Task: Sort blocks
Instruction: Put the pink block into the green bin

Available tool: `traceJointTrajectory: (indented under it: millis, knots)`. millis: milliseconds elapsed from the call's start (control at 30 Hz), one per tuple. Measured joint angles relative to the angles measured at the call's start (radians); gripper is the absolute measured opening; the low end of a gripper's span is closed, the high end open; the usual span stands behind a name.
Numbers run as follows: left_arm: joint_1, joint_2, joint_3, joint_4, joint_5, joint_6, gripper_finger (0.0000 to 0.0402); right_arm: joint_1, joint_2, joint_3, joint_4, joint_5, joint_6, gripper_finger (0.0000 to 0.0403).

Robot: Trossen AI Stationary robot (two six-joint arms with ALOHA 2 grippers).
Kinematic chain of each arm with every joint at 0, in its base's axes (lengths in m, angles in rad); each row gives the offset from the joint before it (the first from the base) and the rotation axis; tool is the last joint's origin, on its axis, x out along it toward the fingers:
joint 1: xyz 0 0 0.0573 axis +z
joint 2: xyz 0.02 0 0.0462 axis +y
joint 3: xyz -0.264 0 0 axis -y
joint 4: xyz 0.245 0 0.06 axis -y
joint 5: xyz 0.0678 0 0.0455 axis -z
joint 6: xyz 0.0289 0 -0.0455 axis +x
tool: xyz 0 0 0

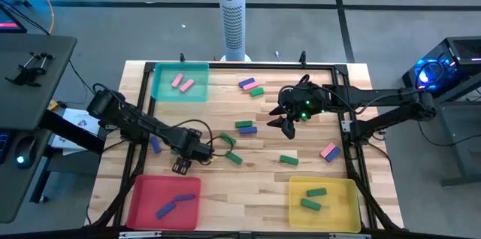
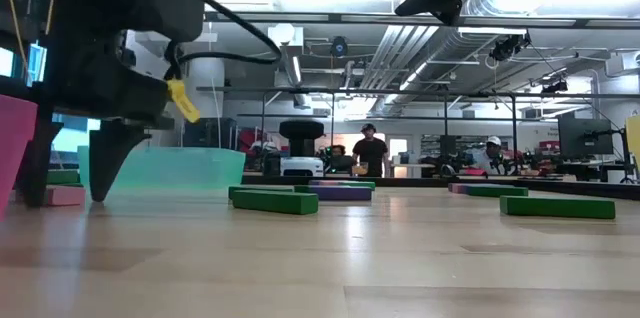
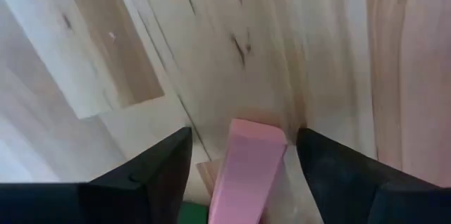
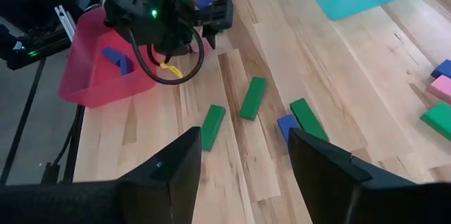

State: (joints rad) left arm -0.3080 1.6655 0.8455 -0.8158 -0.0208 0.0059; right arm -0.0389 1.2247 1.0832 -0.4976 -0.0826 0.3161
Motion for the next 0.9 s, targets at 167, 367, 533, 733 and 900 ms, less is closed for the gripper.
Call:
traceJointTrajectory:
  millis: [167, 367, 533, 733, 900]
  knots:
    - [-0.001, 0.038, 0.007, -0.009, 0.011, -0.052, 0.0176, 0.000, 0.000, 0.000, 0.000, 0.000, 0.001, 0.0192]
    - [0.027, 0.005, 0.034, -0.018, 0.041, -0.168, 0.0057, 0.000, 0.000, 0.000, 0.001, 0.000, 0.001, 0.0192]
    - [0.079, -0.093, 0.100, -0.093, -0.074, -0.241, 0.0057, 0.000, 0.000, 0.000, 0.002, 0.020, 0.000, 0.0192]
    - [0.188, -0.225, 0.252, -0.194, -0.232, -0.240, 0.0057, -0.001, 0.000, 0.000, 0.005, 0.024, -0.002, 0.0192]
    - [0.404, -0.279, 0.308, -0.227, -0.295, -0.277, 0.0057, -0.001, 0.000, 0.000, 0.009, 0.027, -0.002, 0.0192]
